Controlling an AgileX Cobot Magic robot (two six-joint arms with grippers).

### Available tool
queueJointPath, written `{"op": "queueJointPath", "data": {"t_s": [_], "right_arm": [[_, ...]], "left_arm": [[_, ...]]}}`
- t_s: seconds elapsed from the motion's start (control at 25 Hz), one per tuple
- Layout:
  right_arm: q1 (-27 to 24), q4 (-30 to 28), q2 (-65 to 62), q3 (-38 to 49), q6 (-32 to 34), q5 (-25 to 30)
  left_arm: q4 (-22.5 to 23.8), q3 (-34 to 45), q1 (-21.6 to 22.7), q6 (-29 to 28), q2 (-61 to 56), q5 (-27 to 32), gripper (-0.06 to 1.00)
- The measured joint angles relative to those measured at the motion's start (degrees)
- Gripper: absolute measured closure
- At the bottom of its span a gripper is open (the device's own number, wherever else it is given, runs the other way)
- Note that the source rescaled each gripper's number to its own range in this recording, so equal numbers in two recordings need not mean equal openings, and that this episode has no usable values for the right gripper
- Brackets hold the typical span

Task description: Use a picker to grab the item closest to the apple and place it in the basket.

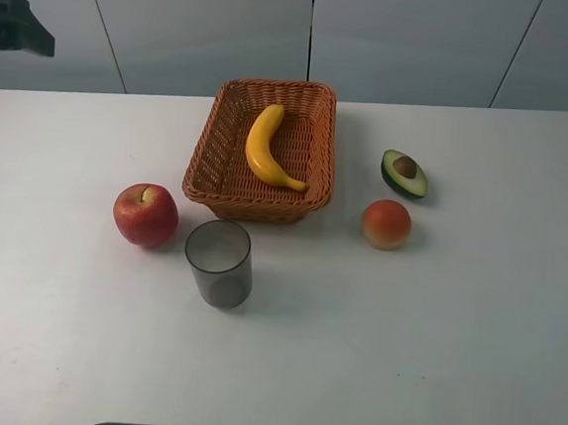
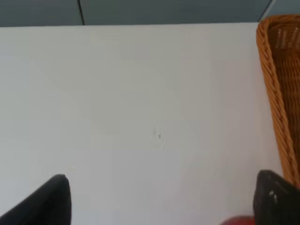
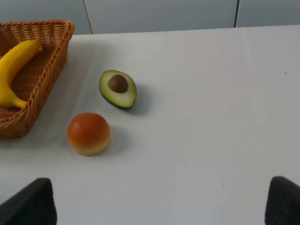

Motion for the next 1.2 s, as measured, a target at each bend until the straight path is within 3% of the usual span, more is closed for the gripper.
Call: {"op": "queueJointPath", "data": {"t_s": [0.16,0.64,1.2], "right_arm": [[0.0,0.0,0.0,0.0,0.0,0.0],[0.0,0.0,0.0,0.0,0.0,0.0],[0.0,0.0,0.0,0.0,0.0,0.0]], "left_arm": [[1.2,2.7,0.0,0.0,-8.8,6.1,-0.05],[2.3,11.5,0.0,0.0,-43.1,16.2,-0.05],[1.6,15.2,0.0,0.0,-63.8,29.0,-0.05]]}}
